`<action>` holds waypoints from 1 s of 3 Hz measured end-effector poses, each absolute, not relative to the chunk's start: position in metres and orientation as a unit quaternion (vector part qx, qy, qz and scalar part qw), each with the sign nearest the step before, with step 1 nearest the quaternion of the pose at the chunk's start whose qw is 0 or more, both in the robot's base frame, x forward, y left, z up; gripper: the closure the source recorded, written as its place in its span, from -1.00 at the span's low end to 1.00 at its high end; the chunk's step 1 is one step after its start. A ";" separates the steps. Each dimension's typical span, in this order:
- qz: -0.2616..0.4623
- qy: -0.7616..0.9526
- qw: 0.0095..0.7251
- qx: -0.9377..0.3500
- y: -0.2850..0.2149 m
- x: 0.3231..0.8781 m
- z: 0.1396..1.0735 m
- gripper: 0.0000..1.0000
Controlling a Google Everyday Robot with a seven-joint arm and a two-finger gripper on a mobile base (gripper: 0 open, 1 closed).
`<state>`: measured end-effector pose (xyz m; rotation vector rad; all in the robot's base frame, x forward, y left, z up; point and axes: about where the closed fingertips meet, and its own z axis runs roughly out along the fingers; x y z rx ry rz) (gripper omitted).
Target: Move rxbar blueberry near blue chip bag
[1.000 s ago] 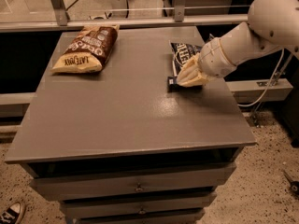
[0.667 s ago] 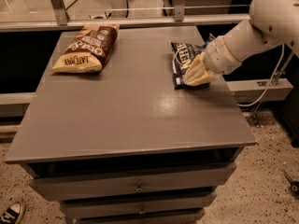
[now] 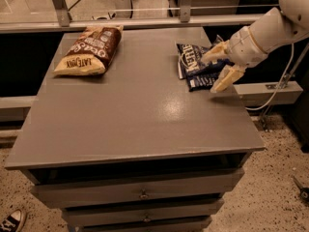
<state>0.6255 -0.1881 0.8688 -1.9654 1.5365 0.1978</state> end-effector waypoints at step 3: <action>0.062 0.623 0.454 -0.634 -0.225 0.596 0.954 -1.00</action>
Offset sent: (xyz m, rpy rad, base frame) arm -0.0532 -0.0687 0.1295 0.3893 -0.2024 -0.3516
